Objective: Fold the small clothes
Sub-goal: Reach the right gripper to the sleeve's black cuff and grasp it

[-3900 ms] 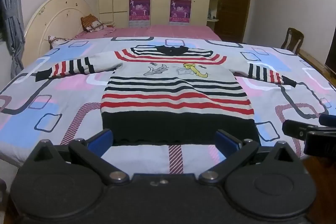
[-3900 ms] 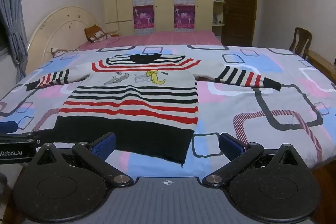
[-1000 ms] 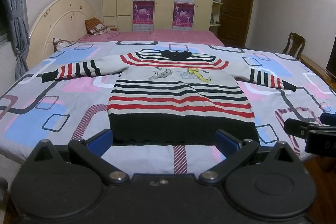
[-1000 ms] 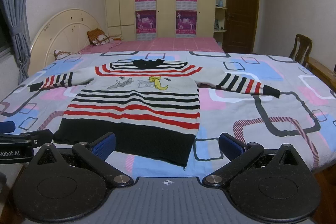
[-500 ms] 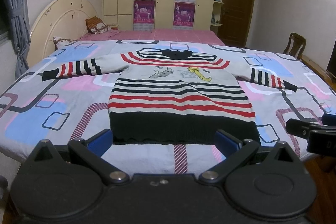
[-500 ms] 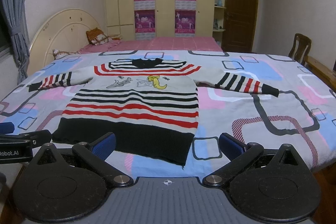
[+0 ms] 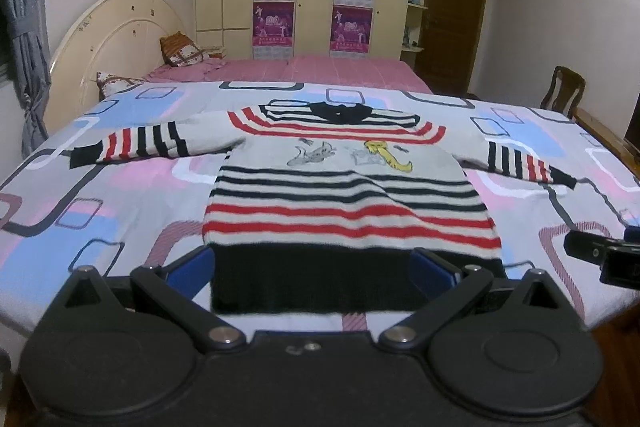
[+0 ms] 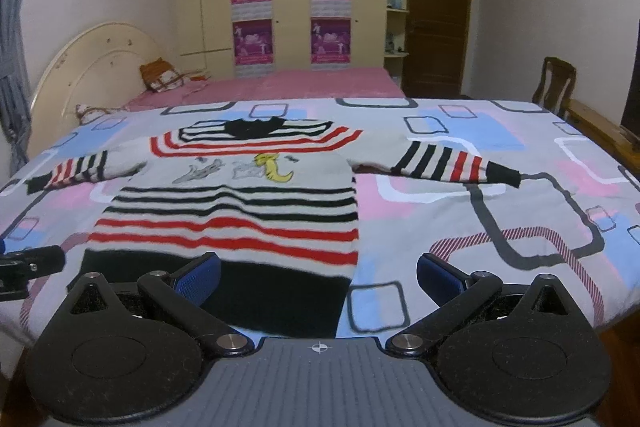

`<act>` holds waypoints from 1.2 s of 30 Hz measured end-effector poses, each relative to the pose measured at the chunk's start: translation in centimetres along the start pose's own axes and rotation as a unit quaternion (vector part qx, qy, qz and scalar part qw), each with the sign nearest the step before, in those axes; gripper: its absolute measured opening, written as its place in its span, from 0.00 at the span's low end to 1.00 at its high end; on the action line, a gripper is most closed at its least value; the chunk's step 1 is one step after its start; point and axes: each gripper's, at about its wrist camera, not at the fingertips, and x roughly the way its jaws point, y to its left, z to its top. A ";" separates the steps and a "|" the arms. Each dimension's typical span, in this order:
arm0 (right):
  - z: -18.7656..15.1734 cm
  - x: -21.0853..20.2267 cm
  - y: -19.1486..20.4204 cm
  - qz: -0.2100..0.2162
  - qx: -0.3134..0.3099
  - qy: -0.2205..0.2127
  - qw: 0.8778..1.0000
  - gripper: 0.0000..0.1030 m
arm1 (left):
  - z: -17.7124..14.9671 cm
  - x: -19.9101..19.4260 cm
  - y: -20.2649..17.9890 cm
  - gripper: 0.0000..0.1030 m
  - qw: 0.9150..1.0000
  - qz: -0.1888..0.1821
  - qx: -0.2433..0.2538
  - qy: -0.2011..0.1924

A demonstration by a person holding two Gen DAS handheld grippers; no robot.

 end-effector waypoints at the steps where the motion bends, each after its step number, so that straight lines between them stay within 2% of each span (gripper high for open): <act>1: 0.3 0.4 -0.1 -0.002 0.001 -0.001 1.000 1.00 | 0.4 0.5 0.1 1.00 1.000 -0.002 0.000 0.000; 10: 3.5 4.9 -0.3 -0.030 0.011 -0.005 0.999 1.00 | 4.0 5.6 0.7 1.00 1.000 -0.015 0.012 0.003; 13: 4.6 6.6 -0.5 -0.041 0.018 -0.005 0.999 1.00 | 5.1 7.3 0.8 1.00 0.999 -0.038 0.014 0.008; 16: 5.5 8.1 -0.8 -0.051 0.026 -0.009 0.998 1.00 | 5.9 8.7 0.7 1.00 0.999 -0.040 0.027 0.006; 21: 6.8 9.6 -2.2 -0.057 0.045 -0.018 0.997 1.00 | 7.4 11.1 0.7 1.00 0.998 -0.059 0.018 0.007; 25: 7.8 11.1 -4.4 -0.062 0.066 -0.020 0.996 1.00 | 8.3 13.1 -0.1 1.00 0.997 -0.070 0.020 0.007; 29: 8.6 13.3 -7.4 -0.074 0.082 -0.021 0.994 1.00 | 9.1 15.4 -0.8 1.00 0.998 -0.064 0.003 0.006; 33: 9.4 16.1 -11.3 -0.089 0.102 -0.025 0.990 1.00 | 10.0 18.8 -2.2 1.00 0.998 -0.065 -0.017 0.021; 36: 10.0 18.9 -15.1 -0.097 0.123 -0.022 0.987 1.00 | 10.9 20.1 -3.4 1.00 0.998 -0.051 -0.038 -0.004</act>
